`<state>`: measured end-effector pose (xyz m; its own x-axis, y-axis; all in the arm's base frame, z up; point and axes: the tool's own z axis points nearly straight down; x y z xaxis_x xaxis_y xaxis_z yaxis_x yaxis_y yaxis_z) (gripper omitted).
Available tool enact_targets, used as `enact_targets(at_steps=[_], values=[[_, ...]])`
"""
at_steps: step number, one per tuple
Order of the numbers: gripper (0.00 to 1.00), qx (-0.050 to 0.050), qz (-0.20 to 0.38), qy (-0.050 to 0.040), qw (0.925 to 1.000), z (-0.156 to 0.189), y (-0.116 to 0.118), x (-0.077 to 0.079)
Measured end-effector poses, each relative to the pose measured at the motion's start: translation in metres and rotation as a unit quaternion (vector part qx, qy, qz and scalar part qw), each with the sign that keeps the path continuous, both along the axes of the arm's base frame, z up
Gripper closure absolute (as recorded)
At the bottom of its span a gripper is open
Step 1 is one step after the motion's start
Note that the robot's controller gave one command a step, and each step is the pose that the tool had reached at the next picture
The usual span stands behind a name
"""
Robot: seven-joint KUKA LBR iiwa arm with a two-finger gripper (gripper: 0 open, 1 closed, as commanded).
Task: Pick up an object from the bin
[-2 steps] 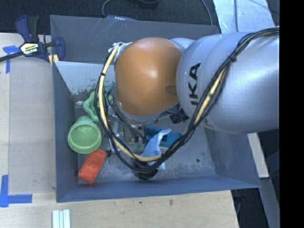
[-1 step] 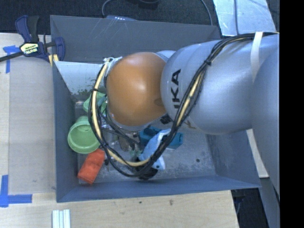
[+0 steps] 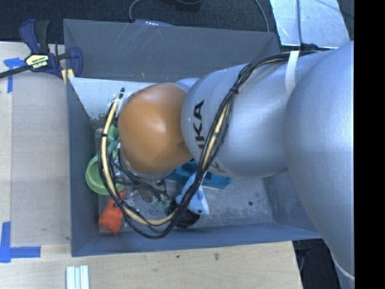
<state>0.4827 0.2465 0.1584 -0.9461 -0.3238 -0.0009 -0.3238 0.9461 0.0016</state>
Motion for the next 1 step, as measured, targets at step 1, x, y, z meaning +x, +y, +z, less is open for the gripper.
enact_targets(at_steps=[1], values=[[0.0, 0.001, 0.057, -0.0033, 0.9984, -0.0116, -0.001, 0.0167]])
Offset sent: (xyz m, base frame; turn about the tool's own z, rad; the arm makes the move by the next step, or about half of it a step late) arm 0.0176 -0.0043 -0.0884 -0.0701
